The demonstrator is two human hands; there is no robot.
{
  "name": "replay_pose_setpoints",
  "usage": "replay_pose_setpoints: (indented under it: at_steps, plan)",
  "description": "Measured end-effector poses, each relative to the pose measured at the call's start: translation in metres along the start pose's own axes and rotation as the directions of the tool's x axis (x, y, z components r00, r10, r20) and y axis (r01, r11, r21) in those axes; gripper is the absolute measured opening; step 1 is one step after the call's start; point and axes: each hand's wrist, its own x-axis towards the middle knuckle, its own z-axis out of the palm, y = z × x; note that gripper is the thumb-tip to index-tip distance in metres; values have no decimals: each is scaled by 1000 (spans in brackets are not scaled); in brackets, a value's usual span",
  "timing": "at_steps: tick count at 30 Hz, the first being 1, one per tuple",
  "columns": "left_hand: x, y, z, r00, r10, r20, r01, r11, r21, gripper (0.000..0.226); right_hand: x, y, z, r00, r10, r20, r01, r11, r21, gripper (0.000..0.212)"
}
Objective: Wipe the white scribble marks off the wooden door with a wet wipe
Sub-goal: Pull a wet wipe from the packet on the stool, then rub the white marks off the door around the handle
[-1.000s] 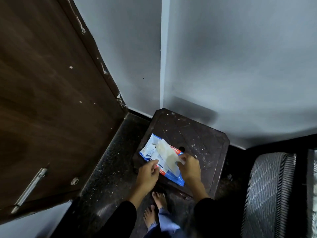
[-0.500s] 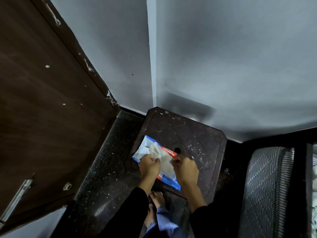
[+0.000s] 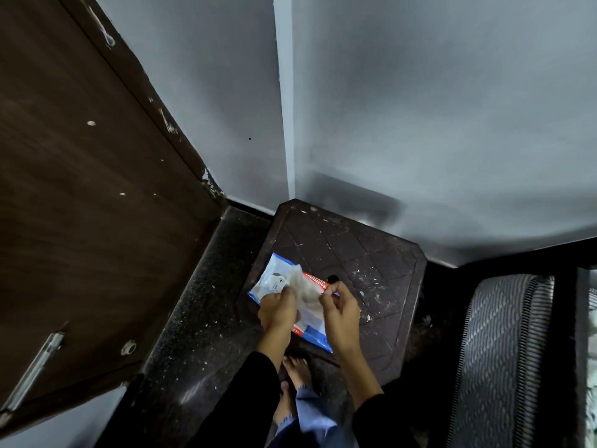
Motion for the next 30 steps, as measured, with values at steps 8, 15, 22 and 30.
replay_pose_setpoints:
  at_steps: [8, 15, 22, 30]
  plan:
    - [-23, 24, -30, 960, -40, 276, 156, 896, -415, 13, 1, -42, 10, 973, 214, 81, -227, 948, 221, 21]
    - [-62, 64, -132, 874, 481, 74, -453, 860, -233, 37, -21, -143, 58, 871, 31, 490, -138, 973, 184, 31]
    - [-115, 88, -268, 748, 613, -256, -664, 703, -255, 19, -82, -244, 147, 564, -119, 817, -18, 987, 157, 29]
    - [-166, 54, -374, 630, 495, -599, -765, 527, -369, 18, -167, -284, 224, 179, -127, 976, 181, 979, 94, 42]
